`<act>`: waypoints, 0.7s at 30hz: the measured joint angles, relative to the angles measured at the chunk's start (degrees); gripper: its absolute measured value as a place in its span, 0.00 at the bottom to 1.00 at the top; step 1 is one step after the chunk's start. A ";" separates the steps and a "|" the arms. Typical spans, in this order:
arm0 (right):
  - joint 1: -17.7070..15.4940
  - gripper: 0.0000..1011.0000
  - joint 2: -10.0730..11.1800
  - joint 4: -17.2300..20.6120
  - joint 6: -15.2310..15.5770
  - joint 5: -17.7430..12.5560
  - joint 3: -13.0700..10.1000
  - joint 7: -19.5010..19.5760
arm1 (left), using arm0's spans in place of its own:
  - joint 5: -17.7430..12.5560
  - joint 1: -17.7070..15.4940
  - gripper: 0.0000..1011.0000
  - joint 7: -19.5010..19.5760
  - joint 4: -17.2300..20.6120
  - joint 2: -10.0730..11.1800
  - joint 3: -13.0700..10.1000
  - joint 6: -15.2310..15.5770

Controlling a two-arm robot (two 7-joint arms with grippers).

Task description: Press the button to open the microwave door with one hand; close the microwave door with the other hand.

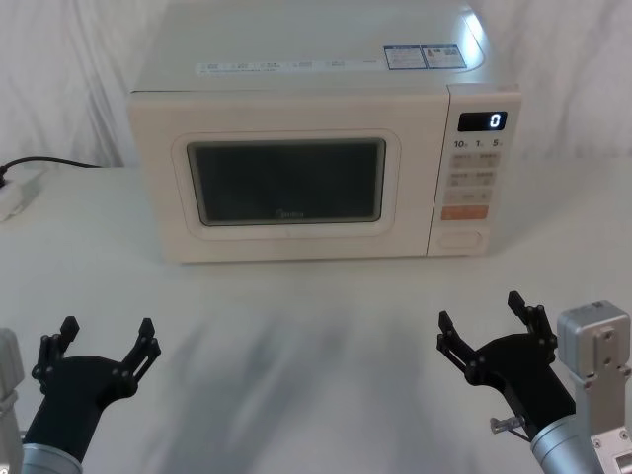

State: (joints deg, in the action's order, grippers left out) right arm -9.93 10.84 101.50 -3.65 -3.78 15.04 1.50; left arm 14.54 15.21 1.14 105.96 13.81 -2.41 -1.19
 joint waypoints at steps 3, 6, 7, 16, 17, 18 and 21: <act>0.00 0.99 0.00 0.00 0.00 0.00 0.00 0.00 | 0.00 0.00 0.99 0.00 0.00 0.00 0.00 0.00; 0.00 0.99 0.00 0.00 0.00 0.00 0.00 0.00 | 0.00 0.00 0.99 0.00 0.00 0.00 0.00 0.00; 0.00 0.99 0.00 0.00 0.00 0.00 0.00 0.00 | 0.00 0.00 0.99 0.00 0.00 0.00 0.00 0.00; 0.00 0.99 0.00 0.00 0.00 0.00 0.00 0.00 | 0.00 0.00 0.99 0.00 0.00 0.00 0.00 0.00; 0.00 0.99 0.00 0.00 0.00 0.00 0.00 0.00 | 0.00 0.00 0.99 0.00 0.00 0.00 0.00 0.00; 0.00 0.99 0.00 0.00 0.00 0.00 0.00 0.00 | 0.00 0.00 0.99 0.00 0.00 0.00 0.00 0.00; 0.00 0.99 0.00 0.00 0.00 0.00 0.00 0.00 | 0.00 0.00 0.99 0.00 0.00 0.00 0.00 0.00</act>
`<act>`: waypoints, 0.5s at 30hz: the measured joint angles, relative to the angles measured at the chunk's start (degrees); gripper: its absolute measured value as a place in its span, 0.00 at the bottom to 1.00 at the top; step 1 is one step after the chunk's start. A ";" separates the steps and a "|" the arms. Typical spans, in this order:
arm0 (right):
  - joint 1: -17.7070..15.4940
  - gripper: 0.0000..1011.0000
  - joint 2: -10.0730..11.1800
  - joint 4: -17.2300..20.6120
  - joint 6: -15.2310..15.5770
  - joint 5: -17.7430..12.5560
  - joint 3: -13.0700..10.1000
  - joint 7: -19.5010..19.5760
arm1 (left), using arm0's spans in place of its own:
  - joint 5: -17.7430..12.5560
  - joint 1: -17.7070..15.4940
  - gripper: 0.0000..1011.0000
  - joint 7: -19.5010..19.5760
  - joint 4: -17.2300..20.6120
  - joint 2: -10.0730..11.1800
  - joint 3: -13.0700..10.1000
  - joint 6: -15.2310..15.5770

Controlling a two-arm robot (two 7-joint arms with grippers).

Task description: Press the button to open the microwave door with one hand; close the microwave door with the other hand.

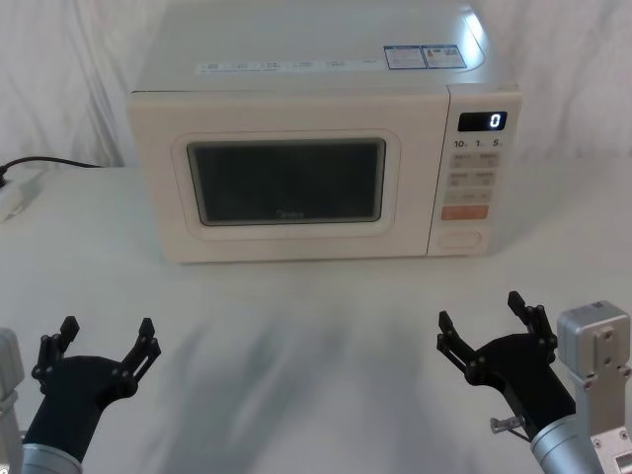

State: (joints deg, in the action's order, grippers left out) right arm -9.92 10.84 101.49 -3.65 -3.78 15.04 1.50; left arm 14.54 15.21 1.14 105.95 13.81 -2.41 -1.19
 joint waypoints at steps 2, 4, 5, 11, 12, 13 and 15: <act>0.00 0.99 0.00 0.00 0.00 0.00 0.00 0.00 | 0.00 0.00 0.99 0.00 0.00 0.00 0.00 0.00; -0.01 0.99 0.00 0.00 0.00 0.00 0.00 0.00 | 0.00 0.00 0.99 0.00 0.00 0.00 0.00 0.00; 0.00 0.99 0.00 0.00 0.00 0.00 0.00 0.00 | 0.00 0.00 0.99 0.00 0.00 0.00 0.00 0.00; 0.00 0.99 0.00 0.00 0.00 0.00 0.00 0.00 | 0.00 0.00 0.99 0.00 0.00 0.00 0.00 0.00; 0.00 0.99 0.00 0.00 0.00 0.00 0.00 0.00 | 0.00 0.00 0.99 0.00 0.00 0.00 0.00 0.00; 0.00 0.99 0.00 0.00 0.00 0.00 0.00 0.00 | 0.00 0.00 0.99 0.00 0.00 0.00 0.00 0.00; 0.00 0.99 0.00 0.00 0.00 0.00 0.00 0.00 | 0.00 0.00 0.99 0.00 0.00 0.00 0.00 0.00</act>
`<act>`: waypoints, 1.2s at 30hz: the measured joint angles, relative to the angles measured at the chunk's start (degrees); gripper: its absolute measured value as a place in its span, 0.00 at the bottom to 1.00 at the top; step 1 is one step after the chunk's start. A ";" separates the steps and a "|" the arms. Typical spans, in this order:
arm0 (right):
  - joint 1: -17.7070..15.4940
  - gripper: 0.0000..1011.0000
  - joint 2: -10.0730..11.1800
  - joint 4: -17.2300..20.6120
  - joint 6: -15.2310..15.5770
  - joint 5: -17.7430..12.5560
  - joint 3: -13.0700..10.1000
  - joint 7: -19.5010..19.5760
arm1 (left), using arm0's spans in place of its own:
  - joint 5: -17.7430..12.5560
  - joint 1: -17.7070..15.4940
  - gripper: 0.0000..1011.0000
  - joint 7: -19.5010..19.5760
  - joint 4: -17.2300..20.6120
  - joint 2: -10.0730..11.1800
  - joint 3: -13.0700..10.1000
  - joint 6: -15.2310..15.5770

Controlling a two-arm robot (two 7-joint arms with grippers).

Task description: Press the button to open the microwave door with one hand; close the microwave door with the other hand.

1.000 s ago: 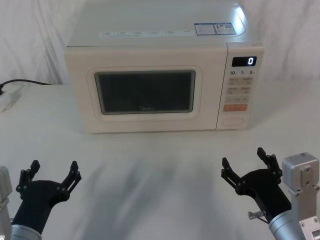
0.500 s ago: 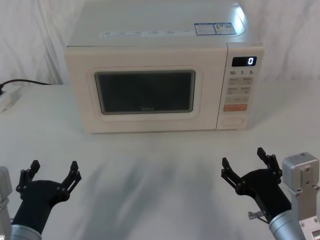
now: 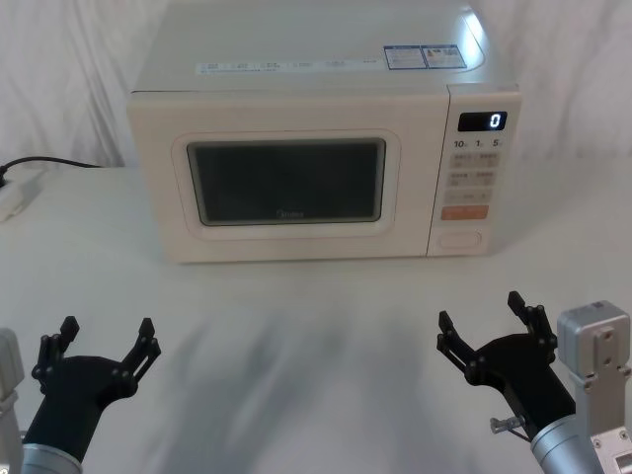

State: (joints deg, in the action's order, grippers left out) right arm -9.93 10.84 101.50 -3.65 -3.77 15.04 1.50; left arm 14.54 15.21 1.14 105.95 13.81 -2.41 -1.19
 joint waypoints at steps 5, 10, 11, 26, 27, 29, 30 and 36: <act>0.00 0.99 0.00 0.00 0.00 0.00 0.00 0.00 | 0.00 0.00 0.99 0.00 0.00 0.00 0.00 0.00; 0.00 0.99 0.00 0.00 0.00 0.00 0.00 0.00 | 0.00 0.00 0.99 0.00 0.00 0.00 0.00 0.00; 0.00 0.99 0.00 0.00 0.00 0.00 0.00 0.00 | 0.00 0.00 0.99 0.00 0.00 0.00 0.00 0.00; 0.00 0.99 0.00 0.00 0.00 0.00 0.00 0.00 | 0.00 0.00 0.99 0.00 0.00 0.00 -0.01 0.00; 0.00 0.99 0.00 0.00 0.00 0.00 0.00 0.00 | 0.00 0.00 0.99 0.00 0.00 0.00 0.00 0.00; 0.00 0.99 0.00 0.00 0.00 0.00 0.00 0.00 | 0.00 0.00 0.99 0.00 0.00 0.00 -0.01 0.00; 0.00 0.99 0.01 0.00 0.00 0.00 0.00 0.00 | 0.00 0.00 0.99 0.00 0.00 0.00 -0.01 0.00; 0.00 0.99 0.00 0.00 0.00 0.00 0.00 0.00 | 0.00 0.00 0.99 0.00 0.00 0.00 -0.01 0.00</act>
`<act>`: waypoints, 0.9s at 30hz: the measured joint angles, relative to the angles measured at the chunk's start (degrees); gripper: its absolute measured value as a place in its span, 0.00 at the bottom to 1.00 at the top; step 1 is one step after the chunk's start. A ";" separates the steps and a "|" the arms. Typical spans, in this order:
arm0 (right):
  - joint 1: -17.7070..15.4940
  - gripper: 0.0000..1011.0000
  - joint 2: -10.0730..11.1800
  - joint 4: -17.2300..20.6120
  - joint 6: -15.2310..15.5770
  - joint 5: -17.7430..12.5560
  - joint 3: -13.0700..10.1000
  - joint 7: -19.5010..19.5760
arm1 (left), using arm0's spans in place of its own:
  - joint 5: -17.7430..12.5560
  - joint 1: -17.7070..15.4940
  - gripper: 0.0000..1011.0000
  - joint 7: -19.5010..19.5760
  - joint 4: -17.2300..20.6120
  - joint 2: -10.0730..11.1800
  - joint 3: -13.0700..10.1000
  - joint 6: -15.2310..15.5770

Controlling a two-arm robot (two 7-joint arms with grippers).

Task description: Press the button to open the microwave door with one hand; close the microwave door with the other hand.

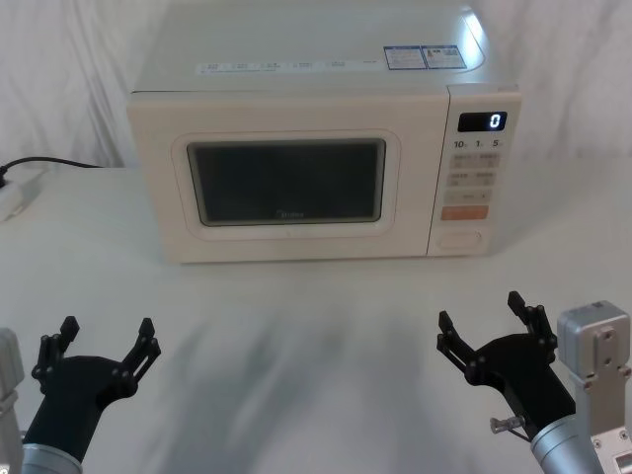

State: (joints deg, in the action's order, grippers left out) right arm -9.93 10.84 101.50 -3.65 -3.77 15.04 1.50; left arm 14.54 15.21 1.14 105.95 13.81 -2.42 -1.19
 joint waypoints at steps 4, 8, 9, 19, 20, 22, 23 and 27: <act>0.00 0.99 0.00 0.00 0.00 0.00 0.00 0.00 | 0.00 0.00 0.99 0.00 0.00 0.00 0.00 0.00; 0.00 0.99 0.00 0.00 0.00 0.00 0.00 0.00 | 0.00 0.00 0.99 0.00 0.00 0.00 0.00 0.00; 0.00 0.99 0.00 0.00 0.00 0.00 0.00 0.00 | 0.00 0.00 0.99 0.00 0.00 0.00 0.00 0.00; 0.00 0.99 0.00 0.00 0.00 0.00 0.00 0.00 | 0.00 0.00 0.99 0.00 0.00 0.00 0.00 0.00; 0.00 0.99 0.00 0.00 0.00 0.00 0.00 0.00 | 0.00 0.00 0.99 0.00 0.00 0.00 0.00 0.00; 0.00 0.99 0.00 0.00 0.00 0.00 0.00 0.00 | 0.00 0.00 0.99 0.00 0.00 0.00 0.00 0.00; 0.00 0.99 0.00 0.00 0.00 0.00 0.00 0.00 | 0.00 0.00 0.99 0.00 0.00 0.00 0.00 0.00; 0.00 0.99 0.00 0.00 0.00 0.00 0.00 0.00 | 0.00 0.00 0.99 0.00 0.00 0.00 0.00 0.00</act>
State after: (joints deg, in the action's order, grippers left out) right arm -9.93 10.84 101.49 -3.65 -3.77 15.04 1.50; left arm 14.54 15.21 1.14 105.95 13.81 -2.42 -1.19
